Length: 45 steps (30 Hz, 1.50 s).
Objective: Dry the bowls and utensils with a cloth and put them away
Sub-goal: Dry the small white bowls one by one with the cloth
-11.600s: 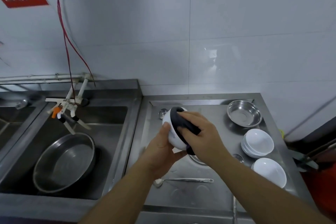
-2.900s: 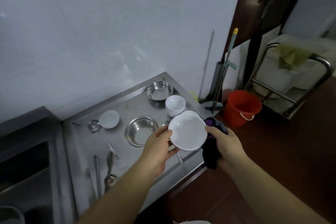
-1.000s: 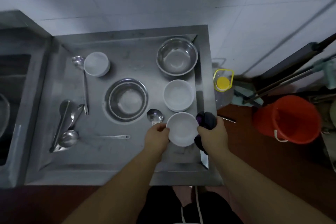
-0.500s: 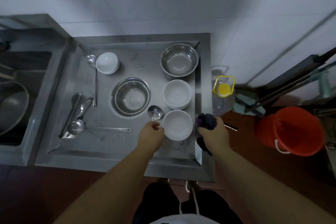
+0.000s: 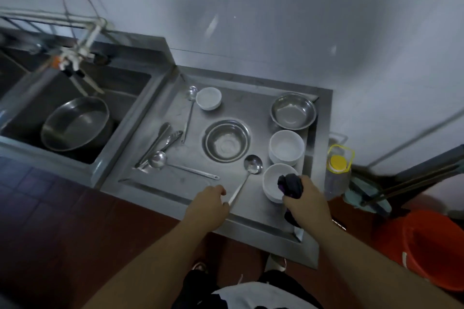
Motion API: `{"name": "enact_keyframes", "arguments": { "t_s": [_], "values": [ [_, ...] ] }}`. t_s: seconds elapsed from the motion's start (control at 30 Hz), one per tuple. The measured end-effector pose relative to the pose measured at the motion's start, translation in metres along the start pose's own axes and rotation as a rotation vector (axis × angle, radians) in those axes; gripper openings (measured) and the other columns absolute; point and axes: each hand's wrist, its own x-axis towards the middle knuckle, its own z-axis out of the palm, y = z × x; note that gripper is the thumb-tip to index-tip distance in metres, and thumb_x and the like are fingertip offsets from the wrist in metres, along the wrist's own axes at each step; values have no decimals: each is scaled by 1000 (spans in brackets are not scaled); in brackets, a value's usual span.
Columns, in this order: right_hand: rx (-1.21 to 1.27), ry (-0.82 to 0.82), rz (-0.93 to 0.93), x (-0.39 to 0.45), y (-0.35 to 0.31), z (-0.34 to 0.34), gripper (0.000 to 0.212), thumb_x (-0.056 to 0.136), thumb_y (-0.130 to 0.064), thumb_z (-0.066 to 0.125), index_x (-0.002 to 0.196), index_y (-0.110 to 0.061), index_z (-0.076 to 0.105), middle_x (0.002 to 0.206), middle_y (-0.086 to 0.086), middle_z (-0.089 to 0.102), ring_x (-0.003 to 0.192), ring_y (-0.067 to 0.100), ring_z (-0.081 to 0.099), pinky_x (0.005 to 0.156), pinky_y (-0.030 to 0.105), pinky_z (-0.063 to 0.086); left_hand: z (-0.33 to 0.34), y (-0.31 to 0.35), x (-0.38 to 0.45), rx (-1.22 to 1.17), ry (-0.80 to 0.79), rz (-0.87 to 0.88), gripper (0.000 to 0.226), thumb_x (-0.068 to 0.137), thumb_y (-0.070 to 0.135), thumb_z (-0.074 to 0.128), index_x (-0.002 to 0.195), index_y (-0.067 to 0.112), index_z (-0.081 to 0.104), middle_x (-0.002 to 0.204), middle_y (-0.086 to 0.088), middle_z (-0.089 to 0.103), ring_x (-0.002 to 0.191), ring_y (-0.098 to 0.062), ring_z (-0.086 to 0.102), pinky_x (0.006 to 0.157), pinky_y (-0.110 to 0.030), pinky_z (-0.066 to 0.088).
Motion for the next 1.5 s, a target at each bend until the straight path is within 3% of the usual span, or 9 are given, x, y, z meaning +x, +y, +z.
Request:
{"name": "enact_keyframes", "arguments": {
  "t_s": [0.1,0.3,0.43,0.63,0.8,1.0,1.1,1.27,1.5],
  "values": [
    [-55,-62,-94,-12,-32,36,33,83,-16,74,86,-35,47,81,-5,57,72,7,54,55,24,33,-16,-40,-9,3,8,-13,43,99,40,56,140,29,56,138,0,56,122,-23,59,99,-40,52],
    [-240,-170,-172,-46,-94,139,24,82,-14,70,98,-19,53,79,2,60,68,16,57,54,33,41,-49,-162,-36,-6,27,11,37,99,35,54,135,25,56,134,-2,57,122,-24,58,98,-38,51],
    [-228,-183,-178,-78,-130,213,27,81,-15,73,96,-24,52,82,1,60,71,12,57,54,28,37,-71,-254,-62,10,44,-19,41,101,37,54,140,27,54,138,-1,55,122,-24,56,100,-42,52],
    [-298,-270,-216,-102,-176,280,27,82,-17,72,102,-21,55,85,3,63,72,15,61,58,32,48,-103,-336,-74,66,40,-65,46,103,37,52,147,26,49,140,-3,52,123,-26,54,99,-44,53],
    [-351,-299,-270,-84,-205,295,32,82,-16,73,108,-22,53,92,6,59,77,23,60,63,36,48,-116,-349,-51,68,23,-53,45,104,39,50,147,27,49,141,-2,52,124,-25,54,100,-45,52],
    [-300,-235,-216,-30,-215,301,28,80,-13,69,93,-27,48,82,2,58,71,19,59,58,34,45,-136,-336,-3,99,2,-10,40,105,40,49,141,25,52,140,-1,55,122,-25,56,98,-45,52],
    [-287,-214,-195,6,-216,300,29,81,-14,70,95,-29,49,80,-2,57,68,13,57,55,28,39,-154,-319,31,106,15,20,38,104,37,50,139,24,54,140,0,55,119,-24,59,97,-43,54],
    [-249,-190,-176,67,-226,291,35,80,-10,65,81,-35,39,74,0,53,62,19,55,54,28,37,-182,-287,92,144,20,61,38,103,36,52,139,24,56,138,-2,57,118,-22,60,94,-36,53],
    [-209,-133,-74,125,-239,266,27,84,-13,65,106,-22,53,88,3,60,74,18,60,57,30,45,-197,-245,167,151,-63,118,30,103,34,53,127,18,62,125,-6,64,105,-24,63,92,-43,56]
  ]
}}
